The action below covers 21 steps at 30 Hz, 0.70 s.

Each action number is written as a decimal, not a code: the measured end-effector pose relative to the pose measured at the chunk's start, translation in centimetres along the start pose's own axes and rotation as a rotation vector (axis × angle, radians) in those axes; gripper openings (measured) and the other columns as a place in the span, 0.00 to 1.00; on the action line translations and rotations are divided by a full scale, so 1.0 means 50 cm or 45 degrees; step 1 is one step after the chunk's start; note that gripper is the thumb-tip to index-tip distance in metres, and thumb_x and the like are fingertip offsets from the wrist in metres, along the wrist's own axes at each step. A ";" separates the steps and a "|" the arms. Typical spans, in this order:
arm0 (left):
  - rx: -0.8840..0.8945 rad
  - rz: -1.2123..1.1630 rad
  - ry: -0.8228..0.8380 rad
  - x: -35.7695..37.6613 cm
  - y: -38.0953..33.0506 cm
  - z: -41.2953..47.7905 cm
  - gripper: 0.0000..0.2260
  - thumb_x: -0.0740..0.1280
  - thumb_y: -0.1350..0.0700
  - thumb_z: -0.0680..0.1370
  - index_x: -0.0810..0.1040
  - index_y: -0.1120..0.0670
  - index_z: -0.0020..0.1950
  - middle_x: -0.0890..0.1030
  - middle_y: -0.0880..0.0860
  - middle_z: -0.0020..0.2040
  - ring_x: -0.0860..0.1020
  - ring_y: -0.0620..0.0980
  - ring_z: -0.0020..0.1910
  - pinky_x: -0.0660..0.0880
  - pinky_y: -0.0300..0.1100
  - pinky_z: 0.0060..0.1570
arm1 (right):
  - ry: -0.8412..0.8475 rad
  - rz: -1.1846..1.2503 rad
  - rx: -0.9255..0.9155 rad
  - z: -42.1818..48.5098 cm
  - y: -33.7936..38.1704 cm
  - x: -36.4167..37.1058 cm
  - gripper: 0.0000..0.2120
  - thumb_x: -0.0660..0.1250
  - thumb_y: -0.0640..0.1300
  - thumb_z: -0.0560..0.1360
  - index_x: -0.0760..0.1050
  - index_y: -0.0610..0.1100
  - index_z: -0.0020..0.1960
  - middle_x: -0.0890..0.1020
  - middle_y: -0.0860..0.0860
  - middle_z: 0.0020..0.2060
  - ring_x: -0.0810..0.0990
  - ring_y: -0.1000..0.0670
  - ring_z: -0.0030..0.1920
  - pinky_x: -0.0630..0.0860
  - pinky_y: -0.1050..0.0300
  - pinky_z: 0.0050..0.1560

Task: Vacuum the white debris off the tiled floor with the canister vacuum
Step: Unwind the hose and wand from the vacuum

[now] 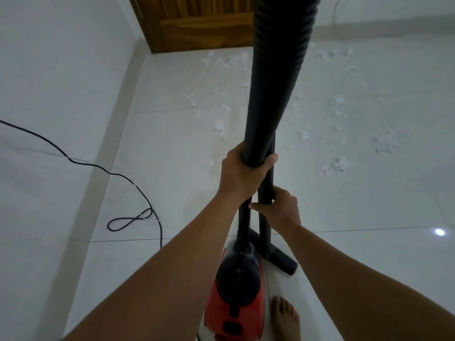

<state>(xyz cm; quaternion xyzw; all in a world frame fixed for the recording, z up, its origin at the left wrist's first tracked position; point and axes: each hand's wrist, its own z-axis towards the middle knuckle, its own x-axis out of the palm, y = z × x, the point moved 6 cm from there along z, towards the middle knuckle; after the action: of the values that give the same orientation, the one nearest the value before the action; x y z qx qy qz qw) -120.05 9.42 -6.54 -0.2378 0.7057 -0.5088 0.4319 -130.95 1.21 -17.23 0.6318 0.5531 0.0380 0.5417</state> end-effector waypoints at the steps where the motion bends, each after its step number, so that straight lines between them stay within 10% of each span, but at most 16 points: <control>1: -0.017 0.003 -0.001 0.002 0.002 -0.001 0.12 0.77 0.48 0.74 0.77 0.46 0.52 0.80 0.40 0.41 0.79 0.38 0.40 0.76 0.31 0.40 | 0.046 0.010 -0.037 -0.002 0.010 -0.018 0.25 0.79 0.42 0.71 0.79 0.48 0.66 0.85 0.51 0.56 0.83 0.50 0.53 0.76 0.60 0.52; 7: -0.113 0.064 0.016 0.001 0.012 -0.012 0.14 0.77 0.46 0.74 0.76 0.47 0.53 0.80 0.44 0.44 0.81 0.48 0.46 0.81 0.43 0.49 | 0.065 0.236 -0.351 -0.005 0.258 -0.257 0.25 0.73 0.39 0.75 0.75 0.50 0.71 0.83 0.52 0.60 0.82 0.57 0.56 0.80 0.59 0.55; 13: -0.220 0.057 0.013 -0.002 -0.029 -0.052 0.12 0.77 0.49 0.74 0.73 0.42 0.43 0.79 0.40 0.40 0.81 0.49 0.44 0.80 0.45 0.49 | 0.341 -0.111 -0.738 -0.078 0.594 -0.363 0.06 0.74 0.41 0.76 0.77 0.47 0.47 0.81 0.52 0.45 0.78 0.57 0.42 0.75 0.64 0.40; 21: -0.502 0.469 0.861 -0.084 -0.041 -0.117 0.36 0.74 0.62 0.75 0.61 0.53 0.80 0.72 0.54 0.69 0.74 0.55 0.65 0.74 0.39 0.52 | 0.166 -0.380 -0.818 -0.180 0.665 -0.443 0.23 0.71 0.38 0.77 0.63 0.57 0.35 0.71 0.60 0.34 0.69 0.64 0.33 0.65 0.75 0.32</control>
<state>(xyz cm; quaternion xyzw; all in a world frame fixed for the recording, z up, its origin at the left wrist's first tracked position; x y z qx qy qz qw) -123.09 14.89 -2.48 -0.0057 0.9218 -0.3280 0.2064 -123.46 -2.78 22.83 0.3378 0.6324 0.1708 0.6758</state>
